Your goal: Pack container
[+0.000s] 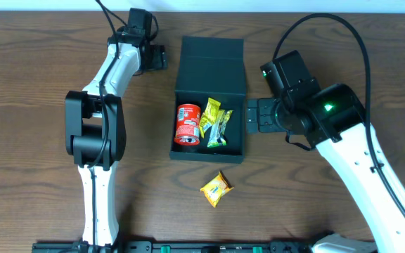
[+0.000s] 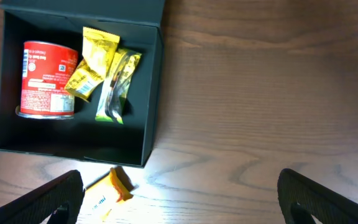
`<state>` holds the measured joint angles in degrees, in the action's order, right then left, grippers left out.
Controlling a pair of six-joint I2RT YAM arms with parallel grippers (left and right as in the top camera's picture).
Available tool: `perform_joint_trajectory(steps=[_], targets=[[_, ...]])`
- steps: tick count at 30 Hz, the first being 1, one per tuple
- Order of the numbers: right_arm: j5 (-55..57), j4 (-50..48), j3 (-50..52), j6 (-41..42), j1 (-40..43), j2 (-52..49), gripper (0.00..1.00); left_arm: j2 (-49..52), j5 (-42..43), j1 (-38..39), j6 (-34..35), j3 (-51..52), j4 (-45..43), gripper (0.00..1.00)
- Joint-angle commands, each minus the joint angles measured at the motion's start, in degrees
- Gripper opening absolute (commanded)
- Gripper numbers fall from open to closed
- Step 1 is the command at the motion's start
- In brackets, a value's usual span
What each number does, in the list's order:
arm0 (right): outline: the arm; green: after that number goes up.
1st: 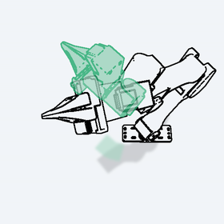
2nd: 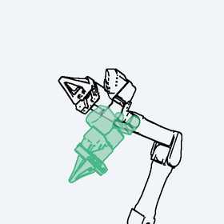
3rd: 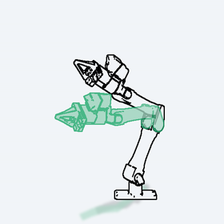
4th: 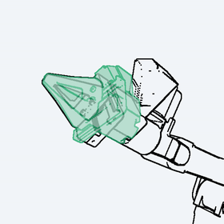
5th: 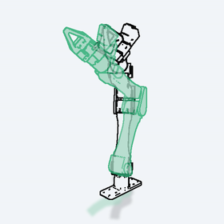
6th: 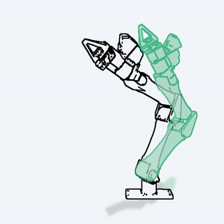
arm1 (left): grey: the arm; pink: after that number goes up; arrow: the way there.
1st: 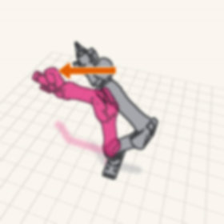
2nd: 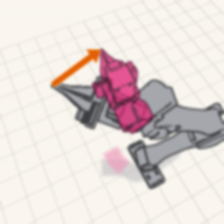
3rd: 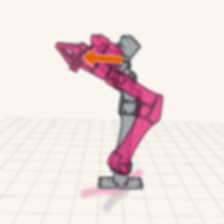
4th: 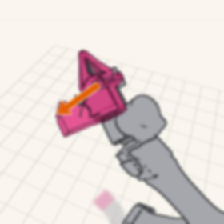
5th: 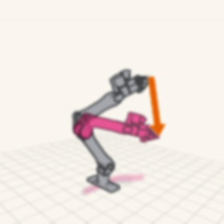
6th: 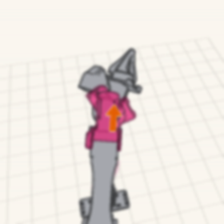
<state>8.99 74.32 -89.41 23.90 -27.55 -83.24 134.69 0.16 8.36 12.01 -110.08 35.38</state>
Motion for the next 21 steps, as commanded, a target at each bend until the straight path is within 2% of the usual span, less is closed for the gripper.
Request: perform_joint_trajectory(steps=[1, 8, 12, 18, 21], targets=[[0.20, 0.04, 0.33, 0.92, 0.37, -0.04, 0.99, 2.21, -0.52, 0.07, 0.15, -0.52, -0.28, 0.89], [0.20, 0.04, 0.33, 0.92, 0.37, -0.04, 0.99, 3.32, -0.57, 0.31, 6.19, -0.52, -1.46, 0.74], [0.20, 0.02, 0.33, 0.92, 0.37, -0.04, 0.99, 3.32, -0.59, 0.31, 6.49, -0.52, -3.52, 0.64], [0.22, -0.02, 0.33, 0.92, 0.37, -0.04, 0.99, 3.32, -0.76, 0.31, 6.45, -0.55, -5.88, 0.61], [0.22, -0.28, 0.33, 0.92, 0.37, -0.04, 0.99, 3.32, -0.74, 0.31, 6.47, -0.55, -6.08, 0.46]])
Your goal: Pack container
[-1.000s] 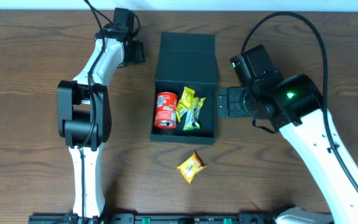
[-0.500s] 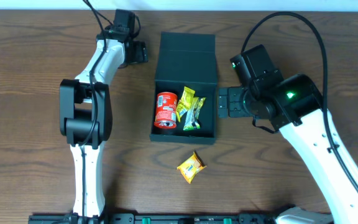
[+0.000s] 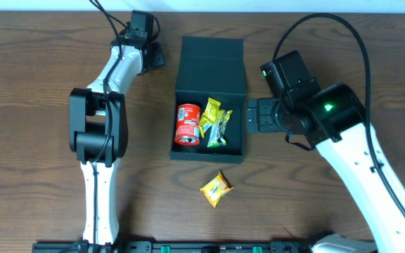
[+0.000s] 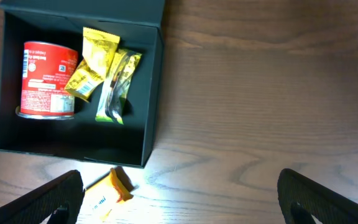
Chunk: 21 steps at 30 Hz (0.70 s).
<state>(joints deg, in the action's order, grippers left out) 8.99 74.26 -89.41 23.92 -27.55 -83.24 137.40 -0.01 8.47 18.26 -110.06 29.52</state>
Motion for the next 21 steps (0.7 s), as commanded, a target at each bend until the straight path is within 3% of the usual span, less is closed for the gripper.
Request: perform_joint_trajectory(steps=[1, 8, 10, 13, 16, 18, 21], targets=[[0.22, -0.28, 0.33, 0.90, 0.37, -0.04, 0.99, 0.61, -0.57, 0.20, 0.22, -0.57, -0.22, 0.43], [0.22, -0.83, 0.33, 0.90, 0.37, -0.04, 0.99, 0.61, -0.57, 0.20, 0.20, -0.57, -0.13, 0.41], [0.22, -0.87, 0.33, 0.90, 0.37, -0.04, 0.99, 0.61, -0.55, 0.20, 0.20, -0.57, -0.13, 0.31], [0.22, -0.87, 0.33, 0.90, 0.37, -0.04, 0.99, 0.61, -0.57, 0.20, 0.17, -0.57, 0.07, 0.28], [0.20, -0.87, 0.33, 0.90, 0.37, -0.04, 0.99, 0.61, -0.55, 0.20, 0.17, -0.57, 0.28, 0.22], [0.20, -0.90, 0.33, 0.90, 0.37, -0.04, 0.99, 0.61, -0.57, 0.20, 0.17, -0.57, 0.28, 0.12], [0.20, -0.90, 0.33, 0.90, 0.37, -0.04, 0.99, 0.61, -0.57, 0.20, 0.17, -0.57, 0.39, 0.10]])
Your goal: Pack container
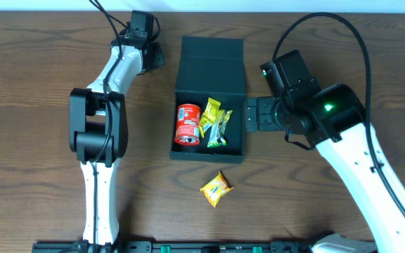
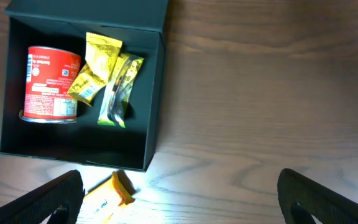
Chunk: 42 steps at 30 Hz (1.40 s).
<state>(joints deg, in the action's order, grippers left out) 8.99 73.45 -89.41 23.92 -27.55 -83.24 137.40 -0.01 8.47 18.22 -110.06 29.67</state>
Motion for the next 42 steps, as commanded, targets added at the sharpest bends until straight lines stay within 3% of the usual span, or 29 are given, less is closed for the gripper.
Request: perform_joint_trajectory(steps=[1, 9, 16, 24, 35, 40, 42], targets=[[0.20, -0.09, 0.33, 0.90, 0.37, -0.04, 0.99, 0.61, -0.55, 0.20, 0.22, -0.57, 0.31, 0.10], [0.22, -0.26, 0.33, 0.90, 0.37, -0.04, 0.99, 0.57, 0.09, 0.20, 0.22, -0.57, 1.25, 0.06], [0.22, -0.63, 0.33, 0.90, 0.37, -0.04, 0.99, -0.81, 3.43, 0.20, -1.77, -0.59, 7.26, 0.06], [0.22, -0.90, 0.33, 0.90, 0.37, -0.04, 0.99, -9.20, 4.35, 0.20, -7.50, -0.63, 13.55, 0.06], [0.22, -1.97, 0.33, 0.90, 0.37, -0.04, 0.99, -23.63, 3.19, 0.22, -8.90, -0.63, 14.73, 0.06], [-0.72, -3.76, 0.33, 0.83, 0.37, -0.15, 0.99, -24.50, -0.48, 0.22, -10.19, -0.63, 18.36, 0.06], [-3.63, -6.45, 0.33, -1.42, -0.02, -0.87, 0.92, -24.15, -0.48, 0.20, -10.54, -0.63, 19.69, 0.15]])
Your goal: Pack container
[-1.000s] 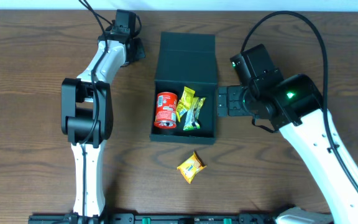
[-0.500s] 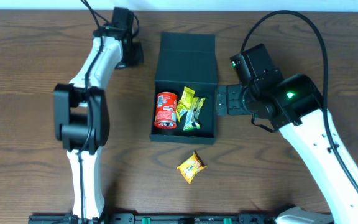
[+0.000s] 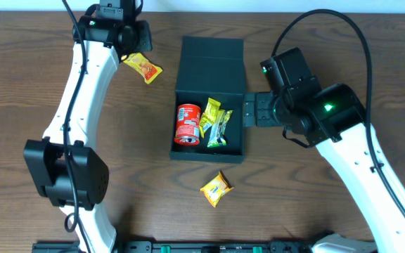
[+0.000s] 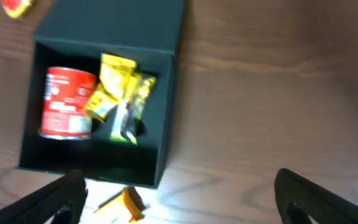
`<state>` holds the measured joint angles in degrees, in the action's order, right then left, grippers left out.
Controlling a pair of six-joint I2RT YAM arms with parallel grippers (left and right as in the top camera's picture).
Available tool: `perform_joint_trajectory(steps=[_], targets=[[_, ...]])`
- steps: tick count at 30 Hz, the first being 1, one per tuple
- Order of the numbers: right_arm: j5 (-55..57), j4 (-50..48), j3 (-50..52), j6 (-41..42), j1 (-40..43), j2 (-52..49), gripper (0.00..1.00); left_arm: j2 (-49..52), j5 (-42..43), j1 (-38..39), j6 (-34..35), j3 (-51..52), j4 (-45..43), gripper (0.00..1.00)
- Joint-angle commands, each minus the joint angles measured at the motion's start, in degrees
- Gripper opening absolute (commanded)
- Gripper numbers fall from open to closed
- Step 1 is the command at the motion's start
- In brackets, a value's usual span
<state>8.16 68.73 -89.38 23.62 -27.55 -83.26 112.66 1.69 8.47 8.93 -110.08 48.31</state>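
Observation:
The black box [image 3: 239, 126] stands open mid-table with its lid [image 3: 211, 65] folded back. Inside lie a red can [image 3: 187, 124], a yellow packet [image 3: 210, 114] and a green-and-clear packet [image 3: 219, 131]; all three also show in the right wrist view, with the can [image 4: 68, 103] at the left. A yellow packet [image 3: 216, 188] lies on the table in front of the box. My left gripper [image 3: 129, 49] is at the far left, shut on an orange-yellow packet [image 3: 143, 67] left of the lid. My right gripper [image 4: 179, 199] hangs open and empty beside the box's right wall.
The brown wooden table [image 3: 315, 225] runs under everything. The left arm [image 3: 76, 105] stretches along the left side, the right arm [image 3: 357, 161] along the right. The black cable [image 3: 329, 17] loops over the right arm.
My left arm has stretched up and back, and an orange-yellow packet now shows at its fingertips left of the lid. The right gripper has shifted slightly toward the back, still open.
My left gripper stayed low on the table left of the lid, hiding whatever lay beneath it, through all three earlier moments. The right gripper hung open by the box's right wall. Now the left gripper is higher and farther back, with a packet in it.

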Motion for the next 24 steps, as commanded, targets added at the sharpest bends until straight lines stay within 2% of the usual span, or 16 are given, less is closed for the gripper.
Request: perform_joint_trajectory(steps=[1, 2, 4, 6, 8, 10, 12, 16, 18, 22, 24], targets=[[-3.80, -3.67, 0.31, -2.19, -0.57, -1.62, 0.91, 0.48, -1.81, 0.20, -1.25, -0.61, 1.29, 0.15], [-3.93, -5.25, 0.31, -2.49, -1.27, -2.64, 0.91, -0.09, -1.44, 0.20, -1.18, -0.63, 1.44, 0.16], [-3.96, -7.91, 0.24, -2.54, -2.56, -5.42, 0.95, -2.16, -0.35, 0.20, -1.16, -0.68, 1.73, 0.34], [-4.90, -9.64, 0.15, -4.13, -3.08, -7.82, 0.96, -4.63, -0.59, 0.13, -1.03, -0.68, 2.16, 0.35], [-5.68, -11.08, 0.13, -6.16, -3.28, -9.84, 0.96, -7.13, -1.36, 0.07, -1.16, -0.68, 2.75, 0.45], [-5.66, -12.13, 0.13, -6.60, -3.28, -10.86, 0.98, -9.16, -3.63, 0.07, -1.77, -0.68, 3.74, 0.50], [-5.66, -13.31, 0.13, -6.80, -3.21, -10.99, 0.99, -9.44, -3.82, 0.07, -5.11, -0.66, 5.18, 0.72], [-5.66, -14.40, 0.13, -6.78, -3.17, -10.93, 0.99, -7.54, -3.80, 0.07, -6.60, -0.66, 5.44, 0.97], [-5.68, -13.88, 0.13, -6.73, -3.19, -10.93, 0.99, -5.73, -3.78, -0.15, -3.82, -0.66, 4.09, 0.95], [-5.64, -12.41, 0.13, -5.49, -3.17, -10.93, 0.99, -1.70, -3.72, -1.11, 14.84, -0.66, 5.03, 0.96], [-5.60, -11.26, 0.13, -3.50, -3.17, -10.93, 0.99, 0.24, -3.32, -1.22, 19.34, -0.66, 4.98, 0.96]])
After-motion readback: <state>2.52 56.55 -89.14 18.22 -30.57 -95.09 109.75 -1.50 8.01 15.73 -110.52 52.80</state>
